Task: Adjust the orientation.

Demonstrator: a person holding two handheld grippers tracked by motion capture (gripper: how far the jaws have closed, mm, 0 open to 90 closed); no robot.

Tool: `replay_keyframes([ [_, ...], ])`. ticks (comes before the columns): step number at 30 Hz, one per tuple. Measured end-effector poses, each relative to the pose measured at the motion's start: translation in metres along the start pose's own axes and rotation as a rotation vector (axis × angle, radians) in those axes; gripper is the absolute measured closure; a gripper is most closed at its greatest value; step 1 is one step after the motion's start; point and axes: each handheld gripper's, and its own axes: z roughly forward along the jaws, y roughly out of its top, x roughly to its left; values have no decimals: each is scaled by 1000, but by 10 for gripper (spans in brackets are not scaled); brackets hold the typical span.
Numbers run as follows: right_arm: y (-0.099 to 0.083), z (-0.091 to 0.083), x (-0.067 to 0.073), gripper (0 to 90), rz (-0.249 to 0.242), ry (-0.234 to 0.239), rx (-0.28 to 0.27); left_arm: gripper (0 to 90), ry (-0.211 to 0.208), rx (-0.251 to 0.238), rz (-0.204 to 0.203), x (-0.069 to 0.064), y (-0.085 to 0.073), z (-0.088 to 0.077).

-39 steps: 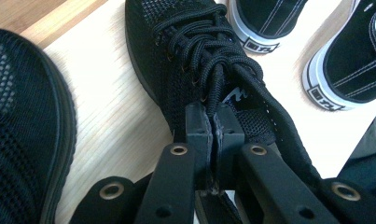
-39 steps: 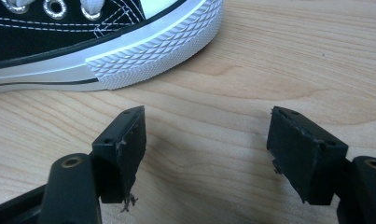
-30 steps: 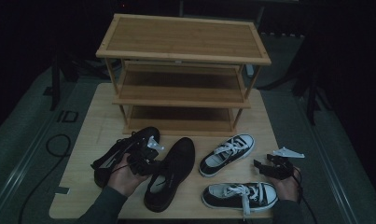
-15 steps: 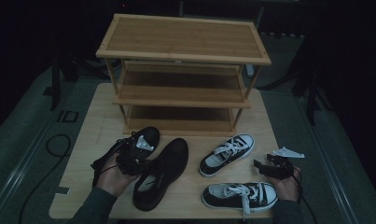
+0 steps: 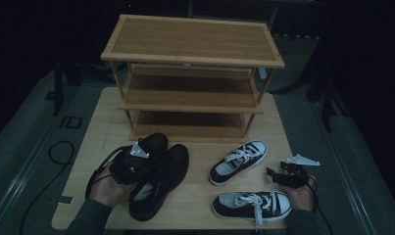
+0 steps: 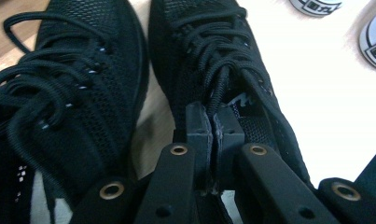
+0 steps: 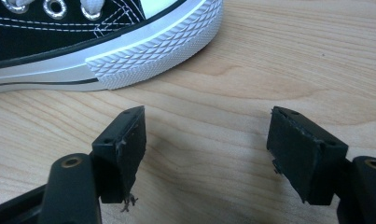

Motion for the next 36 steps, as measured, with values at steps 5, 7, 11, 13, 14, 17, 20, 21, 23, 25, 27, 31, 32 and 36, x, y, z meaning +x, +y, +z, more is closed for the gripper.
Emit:
replay_keyframes([
  [5, 0, 0, 0, 281, 0, 1, -1, 875, 10, 3, -3, 3, -3, -3],
  [7, 0, 0, 0, 281, 2, 2, -1, 875, 13, 4, -7, 4, -5, -4],
  [11, 0, 0, 0, 281, 2, 2, 0, 875, 23, 5, -16, 7, -10, -7],
  [13, 0, 0, 0, 281, 2, 2, 0, 875, 27, 6, -24, 9, -13, -9],
  [14, 0, 0, 0, 281, 2, 2, 0, 875, 32, 3, -32, 11, -16, -10],
  [17, 0, 0, 0, 281, 1, 1, -1, 875, 36, 1, -39, 14, -19, -12],
  [20, 0, 0, 0, 281, 1, 1, -1, 874, 37, -1, -41, 15, -21, -14],
  [21, 0, 0, 0, 281, 1, 1, -1, 874, 36, -2, -40, 15, -22, -14],
  [23, 0, 0, 0, 281, 0, 1, -1, 873, 38, -2, -35, 15, -22, -14],
  [25, 0, 0, 0, 281, 0, 1, -1, 870, 39, -6, -31, 15, -22, -13],
  [27, 0, 0, 0, 281, 0, 1, -1, 799, 44, -10, -26, 14, -23, -13],
  [31, 0, 0, 0, 281, 2, 2, -1, 647, 33, -26, -44, 17, -26, -16],
  [32, 0, 0, 0, 282, 3, 2, 0, 623, 38, -37, -52, 17, -27, -17],
  [36, 0, 0, 0, 281, 2, 2, -1, 578, 54, -48, -58, 18, -27, -22],
])
